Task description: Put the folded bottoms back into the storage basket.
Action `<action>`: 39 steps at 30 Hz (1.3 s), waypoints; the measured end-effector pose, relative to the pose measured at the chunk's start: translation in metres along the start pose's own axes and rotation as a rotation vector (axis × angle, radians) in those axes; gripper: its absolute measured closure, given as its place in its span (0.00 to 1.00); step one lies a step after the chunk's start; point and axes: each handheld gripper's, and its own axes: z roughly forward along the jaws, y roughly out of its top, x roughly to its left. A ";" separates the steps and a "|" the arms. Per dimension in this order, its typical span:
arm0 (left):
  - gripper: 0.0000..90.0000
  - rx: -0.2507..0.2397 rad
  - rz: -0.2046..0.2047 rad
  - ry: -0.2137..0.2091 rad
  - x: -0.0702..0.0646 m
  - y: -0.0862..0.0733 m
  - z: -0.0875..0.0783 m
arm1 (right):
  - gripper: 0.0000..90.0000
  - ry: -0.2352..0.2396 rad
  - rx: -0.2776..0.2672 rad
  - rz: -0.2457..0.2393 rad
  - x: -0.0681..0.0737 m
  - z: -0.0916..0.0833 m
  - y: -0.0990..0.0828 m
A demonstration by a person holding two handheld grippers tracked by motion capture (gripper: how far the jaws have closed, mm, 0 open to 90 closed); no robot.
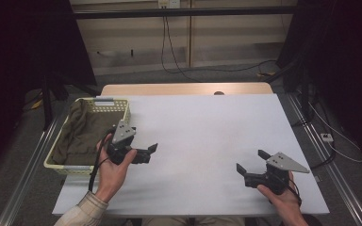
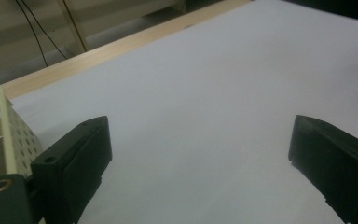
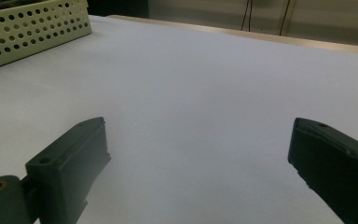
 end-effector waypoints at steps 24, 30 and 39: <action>0.07 0.029 -0.015 -0.071 -0.026 -0.043 0.030 | 0.05 0.008 -0.001 -0.009 0.000 0.000 0.000; 0.06 -0.002 0.014 -0.046 -0.025 -0.046 0.028 | 0.05 0.007 -0.004 -0.002 0.000 -0.001 0.000; 0.07 -0.045 -0.113 -0.053 -0.015 -0.056 0.023 | 0.05 0.002 -0.012 -0.004 0.000 -0.003 0.000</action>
